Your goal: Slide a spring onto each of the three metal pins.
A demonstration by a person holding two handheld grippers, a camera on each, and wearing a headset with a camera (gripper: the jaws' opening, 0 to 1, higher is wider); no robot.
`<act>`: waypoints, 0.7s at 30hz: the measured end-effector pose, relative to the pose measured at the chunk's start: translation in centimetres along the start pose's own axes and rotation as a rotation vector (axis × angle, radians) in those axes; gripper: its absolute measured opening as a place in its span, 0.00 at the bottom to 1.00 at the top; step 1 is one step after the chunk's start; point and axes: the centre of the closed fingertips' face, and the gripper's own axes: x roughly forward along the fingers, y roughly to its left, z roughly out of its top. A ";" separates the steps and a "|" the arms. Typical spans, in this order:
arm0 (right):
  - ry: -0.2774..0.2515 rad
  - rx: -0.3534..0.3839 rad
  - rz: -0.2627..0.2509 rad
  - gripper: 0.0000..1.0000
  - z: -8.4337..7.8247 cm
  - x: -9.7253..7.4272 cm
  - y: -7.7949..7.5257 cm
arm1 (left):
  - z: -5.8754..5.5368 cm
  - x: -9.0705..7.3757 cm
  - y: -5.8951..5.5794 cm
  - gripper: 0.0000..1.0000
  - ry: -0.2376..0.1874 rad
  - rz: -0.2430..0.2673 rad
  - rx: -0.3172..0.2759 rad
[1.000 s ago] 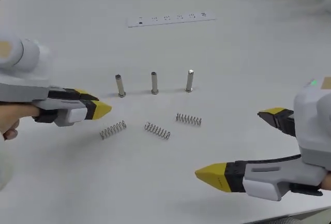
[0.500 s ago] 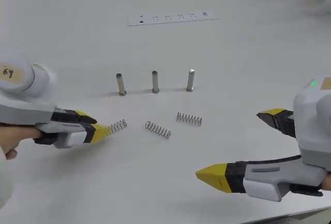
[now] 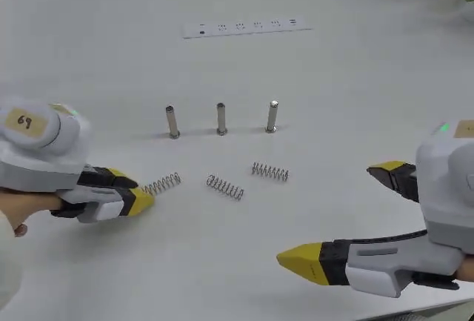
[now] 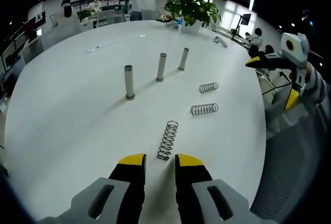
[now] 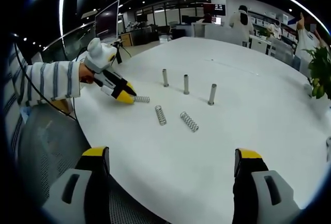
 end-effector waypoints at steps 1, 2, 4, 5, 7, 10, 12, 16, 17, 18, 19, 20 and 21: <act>-0.001 0.003 -0.002 1.00 0.0 0.0 0.0 | 0.1 0.0 0.0 0.14 -0.003 0.002 0.003; -0.002 0.005 -0.004 1.00 0.0 0.0 -0.1 | 0.2 0.1 0.0 0.14 -0.011 0.000 0.006; -0.001 0.005 -0.005 1.00 0.0 0.0 -0.1 | 0.2 0.1 -0.1 0.13 -0.009 0.000 0.011; 0.000 0.004 -0.005 1.00 0.0 0.0 -0.1 | 0.2 0.2 -0.1 0.13 -0.010 0.000 0.009; 0.002 0.002 -0.006 1.00 0.0 0.1 -0.1 | 0.3 0.2 0.0 0.12 -0.011 0.004 0.020; 0.003 0.001 -0.001 0.99 0.0 0.1 0.0 | 0.2 0.2 0.4 0.08 -0.003 0.030 0.081; 0.007 0.002 0.003 0.99 -0.1 0.2 0.1 | 0.1 0.3 0.7 0.04 0.009 0.051 0.158; 0.007 0.004 0.008 0.99 -0.2 0.2 0.2 | 0.2 0.4 0.5 0.01 0.002 0.042 0.165; 0.007 0.004 0.007 0.99 -0.2 0.1 0.2 | 0.1 0.3 0.5 0.01 0.003 0.042 0.164; 0.005 0.003 0.006 0.99 -0.1 0.1 0.1 | 0.1 0.3 0.5 0.01 0.004 0.041 0.162; 0.004 0.003 0.005 0.99 -0.1 0.1 0.1 | 0.1 0.4 0.5 0.02 0.005 0.042 0.162; 0.002 0.004 0.004 0.99 -0.1 0.0 0.0 | 0.2 0.4 0.7 0.04 0.001 0.048 0.164; 0.000 0.005 0.003 0.99 0.0 0.0 0.0 | 0.3 0.4 0.8 0.06 0.001 0.050 0.163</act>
